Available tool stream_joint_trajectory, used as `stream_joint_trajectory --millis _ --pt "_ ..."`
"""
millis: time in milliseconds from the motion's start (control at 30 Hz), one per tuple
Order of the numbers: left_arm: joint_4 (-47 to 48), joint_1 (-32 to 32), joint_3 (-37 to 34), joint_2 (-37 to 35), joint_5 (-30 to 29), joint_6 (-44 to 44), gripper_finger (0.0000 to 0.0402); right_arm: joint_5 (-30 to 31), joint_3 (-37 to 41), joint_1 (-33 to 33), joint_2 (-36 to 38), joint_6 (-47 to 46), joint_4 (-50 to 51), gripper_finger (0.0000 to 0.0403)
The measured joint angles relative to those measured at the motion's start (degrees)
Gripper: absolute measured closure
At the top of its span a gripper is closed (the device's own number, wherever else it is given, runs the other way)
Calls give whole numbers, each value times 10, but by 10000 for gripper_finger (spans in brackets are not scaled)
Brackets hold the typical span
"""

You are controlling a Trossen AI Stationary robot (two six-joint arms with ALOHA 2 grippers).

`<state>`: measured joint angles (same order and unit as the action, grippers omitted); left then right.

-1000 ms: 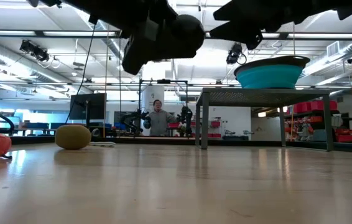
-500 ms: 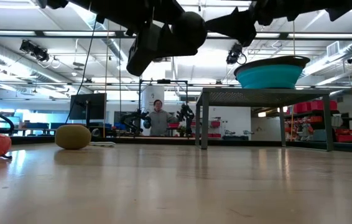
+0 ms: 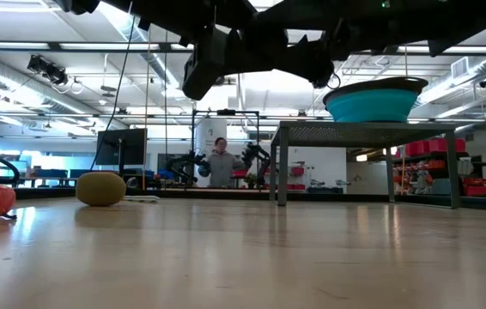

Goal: Pick & Place Fruit
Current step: Put the violet plum into the blue strainer bowl on the shelf

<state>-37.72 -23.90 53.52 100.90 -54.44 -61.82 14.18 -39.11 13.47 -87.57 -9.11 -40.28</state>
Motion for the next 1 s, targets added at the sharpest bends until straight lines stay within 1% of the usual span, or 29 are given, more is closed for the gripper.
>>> stream_joint_trajectory --millis 133,233,300,467,567,867,933,1000 --pt "-5 0 0 0 0 -2 137 2 0 -1 -5 1 -15 60" --pt "-4 0 0 0 0 5 137 1 0 0 -5 1 -20 71" --pt "-4 0 0 0 0 5 137 1 0 0 -5 -1 -22 89" --pt "-3 -1 0 0 -3 9 137 1 0 0 -5 -7 -24 150" --pt "-3 -5 0 0 -3 14 136 1 0 0 -5 -10 -23 172" --pt "-4 -18 0 0 -9 18 136 -8 0 -2 -5 -8 -24 168" --pt "-12 -24 0 0 -27 20 134 -8 -1 -5 -5 -7 -26 166" --pt "-23 -32 0 0 -69 42 127 -2 -2 -9 -4 -7 -29 165"
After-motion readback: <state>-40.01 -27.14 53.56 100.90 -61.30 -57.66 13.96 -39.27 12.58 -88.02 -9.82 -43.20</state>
